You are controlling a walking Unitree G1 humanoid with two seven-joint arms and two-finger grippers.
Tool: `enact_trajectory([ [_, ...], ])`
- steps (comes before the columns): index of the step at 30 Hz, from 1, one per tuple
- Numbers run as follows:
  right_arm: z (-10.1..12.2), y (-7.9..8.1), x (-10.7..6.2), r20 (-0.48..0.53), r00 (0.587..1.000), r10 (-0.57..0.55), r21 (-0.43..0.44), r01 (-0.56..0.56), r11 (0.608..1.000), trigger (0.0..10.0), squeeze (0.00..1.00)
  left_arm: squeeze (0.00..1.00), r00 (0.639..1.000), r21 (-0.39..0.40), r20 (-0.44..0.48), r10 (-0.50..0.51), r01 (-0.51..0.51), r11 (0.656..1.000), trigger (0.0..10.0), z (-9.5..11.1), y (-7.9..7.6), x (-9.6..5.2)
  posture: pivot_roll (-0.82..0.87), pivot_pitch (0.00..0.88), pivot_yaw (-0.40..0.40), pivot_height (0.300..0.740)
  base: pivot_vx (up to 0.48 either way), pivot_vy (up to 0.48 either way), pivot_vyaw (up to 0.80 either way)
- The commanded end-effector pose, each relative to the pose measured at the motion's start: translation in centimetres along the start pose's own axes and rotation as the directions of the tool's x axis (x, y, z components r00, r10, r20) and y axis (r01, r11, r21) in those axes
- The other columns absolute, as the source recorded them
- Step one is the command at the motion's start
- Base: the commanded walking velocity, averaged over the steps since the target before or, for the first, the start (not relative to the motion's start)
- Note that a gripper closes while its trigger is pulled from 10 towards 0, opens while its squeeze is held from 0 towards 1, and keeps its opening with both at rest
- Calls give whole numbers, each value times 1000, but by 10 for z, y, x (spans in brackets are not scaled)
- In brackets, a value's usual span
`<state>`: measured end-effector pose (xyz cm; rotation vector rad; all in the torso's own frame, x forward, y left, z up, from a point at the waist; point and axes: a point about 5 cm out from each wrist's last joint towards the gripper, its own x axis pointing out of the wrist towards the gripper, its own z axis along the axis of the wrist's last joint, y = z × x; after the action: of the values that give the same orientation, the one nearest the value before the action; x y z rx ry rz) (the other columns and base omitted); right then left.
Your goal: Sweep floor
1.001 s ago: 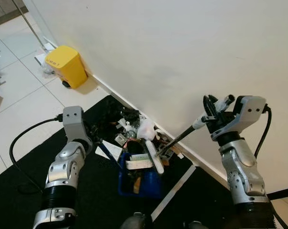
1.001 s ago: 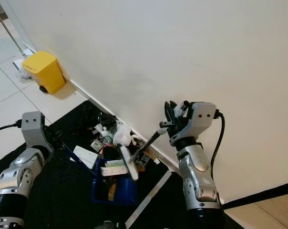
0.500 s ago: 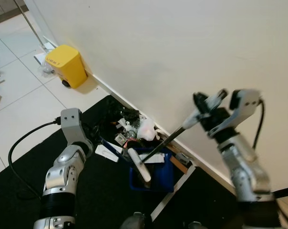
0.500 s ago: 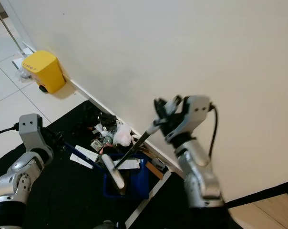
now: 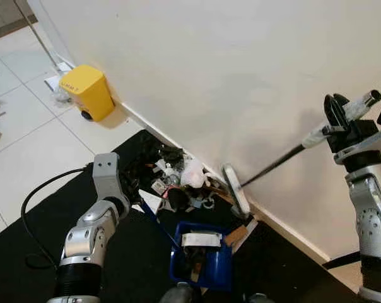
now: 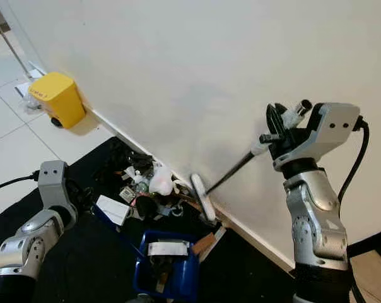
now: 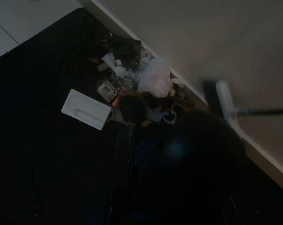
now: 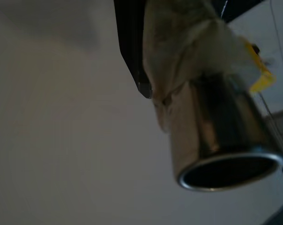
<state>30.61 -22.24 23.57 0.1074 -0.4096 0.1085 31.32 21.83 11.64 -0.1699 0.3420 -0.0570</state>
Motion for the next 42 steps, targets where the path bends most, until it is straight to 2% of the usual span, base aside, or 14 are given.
enact_trajectory([
  [1,-21,-5,-12,-86,996,-41,-54,36,998,10000,0,0,997,10,69,38,-39,999,10000,23,12,-7,32,170,62,740,0,0,0],
  [3,-31,-9,-18,-127,989,-69,-82,59,995,10000,0,0,996,12,73,47,-48,999,10000,26,14,-9,32,170,62,740,0,0,0],
  [5,-46,-19,-28,-179,974,-137,-149,111,983,10000,0,0,996,16,75,55,-56,998,10000,29,15,-10,34,169,64,740,0,0,0],
  [8,-56,-28,-38,-204,955,-214,-218,169,961,10000,0,0,996,25,70,51,-53,998,10000,32,13,-12,35,169,67,740,0,0,0],
  [13,-62,-34,-43,-190,934,-303,-235,257,938,10000,0,0,998,44,43,35,-37,998,10000,29,9,-13,29,168,75,740,0,0,0],
  [25,-90,-19,-50,-238,894,-380,-240,324,915,10000,0,0,998,20,31,49,-49,999,10000,29,4,-12,25,161,77,740,0,0,0],
  [31,-97,-14,-51,-256,892,-373,-298,294,908,10000,0,0,997,25,56,55,-56,998,10000,36,3,-13,22,158,75,740,0,0,0],
  [37,-104,-10,-53,-294,888,-353,-302,264,916,10000,0,0,996,38,75,50,-53,998,10000,37,0,-14,16,153,70,740,0,0,0],
  [42,-111,-2,-54,-331,885,-327,-294,233,927,10000,0,0,996,54,80,39,-44,998,10000,34,-9,-13,6,146,58,740,0,0,0],
])
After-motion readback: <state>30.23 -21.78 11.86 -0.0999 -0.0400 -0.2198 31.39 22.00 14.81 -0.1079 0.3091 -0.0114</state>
